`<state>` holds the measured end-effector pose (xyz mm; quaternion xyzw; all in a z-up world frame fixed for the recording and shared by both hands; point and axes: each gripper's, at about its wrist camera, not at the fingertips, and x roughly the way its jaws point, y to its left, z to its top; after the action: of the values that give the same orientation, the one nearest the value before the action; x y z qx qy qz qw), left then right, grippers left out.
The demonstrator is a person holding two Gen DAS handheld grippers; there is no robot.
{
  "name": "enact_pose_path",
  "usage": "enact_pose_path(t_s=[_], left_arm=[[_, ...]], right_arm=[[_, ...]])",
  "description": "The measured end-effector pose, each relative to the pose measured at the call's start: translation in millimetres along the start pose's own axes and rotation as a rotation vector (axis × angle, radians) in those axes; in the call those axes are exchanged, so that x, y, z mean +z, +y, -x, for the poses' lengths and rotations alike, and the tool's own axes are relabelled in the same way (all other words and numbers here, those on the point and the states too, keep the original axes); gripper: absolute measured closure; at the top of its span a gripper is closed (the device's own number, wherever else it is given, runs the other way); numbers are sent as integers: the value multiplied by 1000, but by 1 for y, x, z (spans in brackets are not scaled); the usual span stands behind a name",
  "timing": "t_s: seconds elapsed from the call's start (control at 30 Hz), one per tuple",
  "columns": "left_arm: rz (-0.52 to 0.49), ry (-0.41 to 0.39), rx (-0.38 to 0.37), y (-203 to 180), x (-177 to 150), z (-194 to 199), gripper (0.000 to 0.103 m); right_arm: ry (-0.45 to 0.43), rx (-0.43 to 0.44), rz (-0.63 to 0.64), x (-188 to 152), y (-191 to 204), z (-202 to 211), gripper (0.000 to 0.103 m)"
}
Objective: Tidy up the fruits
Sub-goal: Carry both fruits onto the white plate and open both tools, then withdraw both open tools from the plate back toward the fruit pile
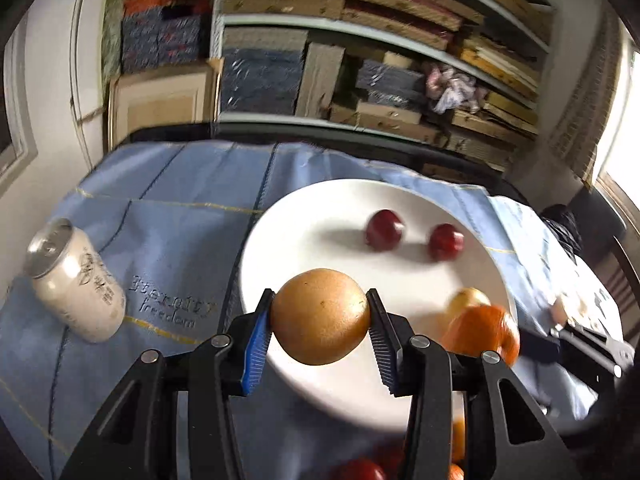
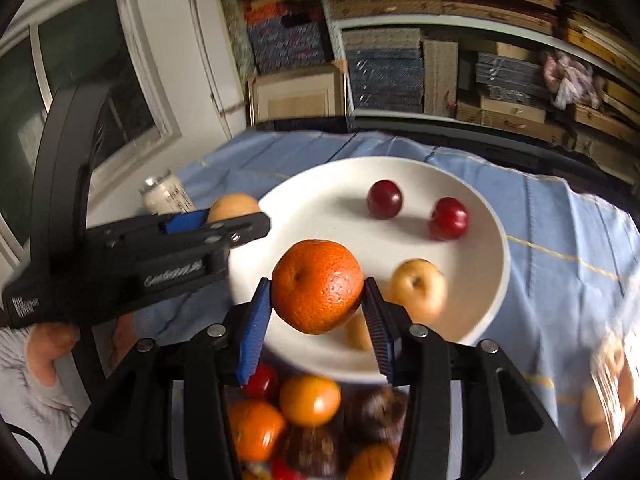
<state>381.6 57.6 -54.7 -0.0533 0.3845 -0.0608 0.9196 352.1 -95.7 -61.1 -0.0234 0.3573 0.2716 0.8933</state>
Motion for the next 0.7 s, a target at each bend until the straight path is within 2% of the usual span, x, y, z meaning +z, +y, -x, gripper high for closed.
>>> enact_pose_path(t_s=[0.2, 0.27, 0.5, 0.53, 0.57, 0.6, 0.63, 0.7], left_arm=[[-31, 43, 3, 1, 11, -30, 57], [-28, 52, 1, 0, 11, -35, 57], [84, 33, -28, 24, 6, -6, 57], [91, 20, -27, 27, 4, 3, 57], [97, 4, -24, 30, 1, 16, 57], [99, -4, -26, 31, -1, 22, 54], [99, -9, -35, 31, -2, 29, 51], [96, -22, -57, 27, -4, 42, 47]], right_arm=[[54, 1, 44, 6, 1, -32, 57], [34, -8, 44, 7, -2, -29, 45], [-29, -10, 28, -4, -10, 20, 43], [-46, -8, 14, -7, -12, 31, 36], [-65, -3, -6, -11, -15, 43, 24], [-88, 7, -32, -17, -18, 54, 19], [-106, 17, -57, -22, -21, 64, 15], [-112, 46, -97, -36, -24, 81, 15]])
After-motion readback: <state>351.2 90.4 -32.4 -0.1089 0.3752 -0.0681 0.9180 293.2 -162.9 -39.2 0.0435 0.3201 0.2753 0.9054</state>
